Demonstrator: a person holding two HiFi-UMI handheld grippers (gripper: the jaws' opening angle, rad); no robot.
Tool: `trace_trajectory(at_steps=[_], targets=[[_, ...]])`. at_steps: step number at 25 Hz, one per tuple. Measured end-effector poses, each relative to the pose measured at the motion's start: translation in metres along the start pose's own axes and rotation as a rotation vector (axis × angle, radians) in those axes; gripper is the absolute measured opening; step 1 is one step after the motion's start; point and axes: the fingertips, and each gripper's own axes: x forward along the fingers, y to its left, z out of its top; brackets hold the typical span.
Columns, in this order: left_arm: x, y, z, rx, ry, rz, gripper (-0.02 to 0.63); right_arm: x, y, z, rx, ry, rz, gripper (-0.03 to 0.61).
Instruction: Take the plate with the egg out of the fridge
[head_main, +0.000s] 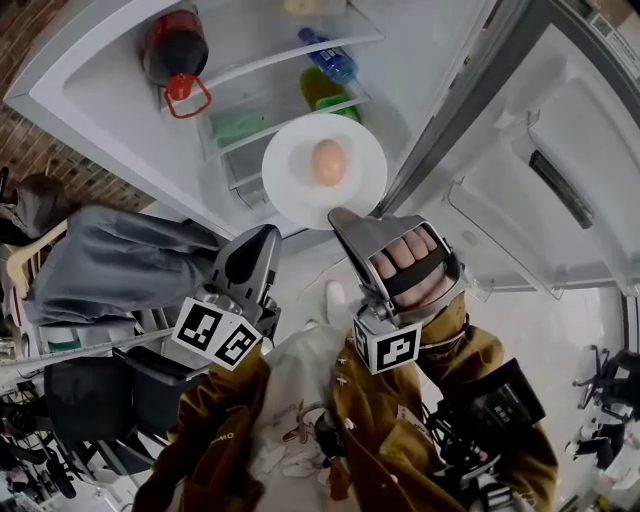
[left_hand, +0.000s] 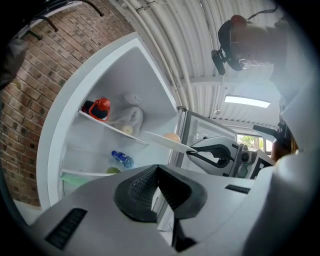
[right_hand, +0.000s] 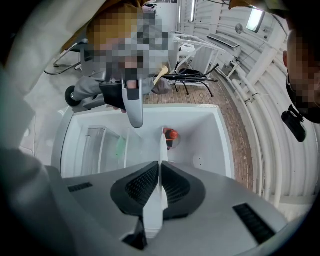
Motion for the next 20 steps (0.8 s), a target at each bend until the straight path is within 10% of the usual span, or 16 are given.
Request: trace_trajectory(at_steps=[20], targets=[[0.0, -0.007, 0.003, 0.003, -0.004, 0.01, -0.005, -0.031, -0.004, 0.01, 0.013, -0.041, 0.0, 0.023]])
